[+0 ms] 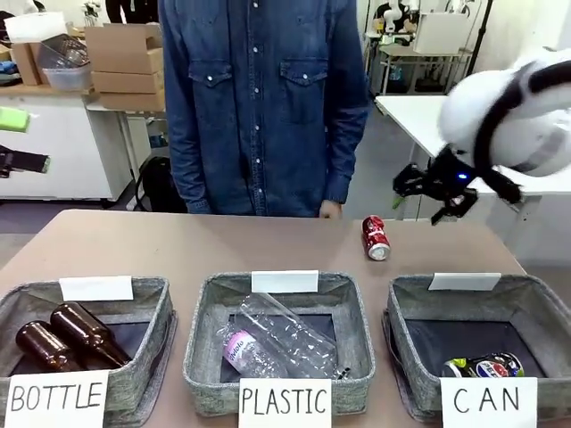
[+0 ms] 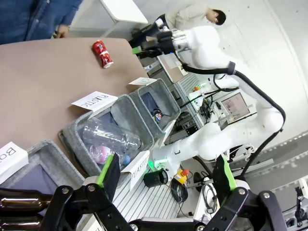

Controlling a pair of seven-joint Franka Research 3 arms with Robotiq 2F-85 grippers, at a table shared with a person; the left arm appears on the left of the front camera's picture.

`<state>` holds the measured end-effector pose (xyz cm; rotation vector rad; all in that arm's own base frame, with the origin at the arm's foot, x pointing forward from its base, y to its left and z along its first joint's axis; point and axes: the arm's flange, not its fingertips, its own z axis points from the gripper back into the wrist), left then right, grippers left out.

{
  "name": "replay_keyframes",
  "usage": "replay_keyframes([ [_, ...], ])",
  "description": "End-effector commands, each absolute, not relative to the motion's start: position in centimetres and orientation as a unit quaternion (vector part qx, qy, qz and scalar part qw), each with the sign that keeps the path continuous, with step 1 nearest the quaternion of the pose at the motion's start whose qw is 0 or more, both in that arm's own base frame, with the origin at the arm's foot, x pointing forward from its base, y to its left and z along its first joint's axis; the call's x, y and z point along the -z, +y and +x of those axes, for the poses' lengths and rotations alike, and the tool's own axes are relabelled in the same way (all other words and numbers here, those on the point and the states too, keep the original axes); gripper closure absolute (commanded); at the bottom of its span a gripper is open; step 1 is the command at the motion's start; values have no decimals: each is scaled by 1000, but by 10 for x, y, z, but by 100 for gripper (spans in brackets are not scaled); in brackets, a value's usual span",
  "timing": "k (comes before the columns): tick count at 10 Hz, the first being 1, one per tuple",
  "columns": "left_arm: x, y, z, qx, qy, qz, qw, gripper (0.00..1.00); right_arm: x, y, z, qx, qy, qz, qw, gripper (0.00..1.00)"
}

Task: Sort the can waste into the basket.
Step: Pick up the can waste from the table and place it in the right Fabric basket.

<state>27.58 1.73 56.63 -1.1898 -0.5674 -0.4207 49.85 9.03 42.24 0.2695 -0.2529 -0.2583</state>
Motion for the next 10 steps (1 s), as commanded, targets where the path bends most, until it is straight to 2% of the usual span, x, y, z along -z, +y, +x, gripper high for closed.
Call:
replay_keyframes([
  [1,-567,16,275,200,-267,-549,767,0,-396,103,545,121,-143,35,982,0],
  [3,-567,16,275,200,-267,-549,767,0,-364,117,567,62,-132,50,988,0],
  [5,-567,16,275,200,-267,-549,767,0,-336,127,587,57,-115,41,991,0],
  [10,-567,16,275,200,-267,-549,767,0,-314,141,595,40,-74,46,995,0],
])
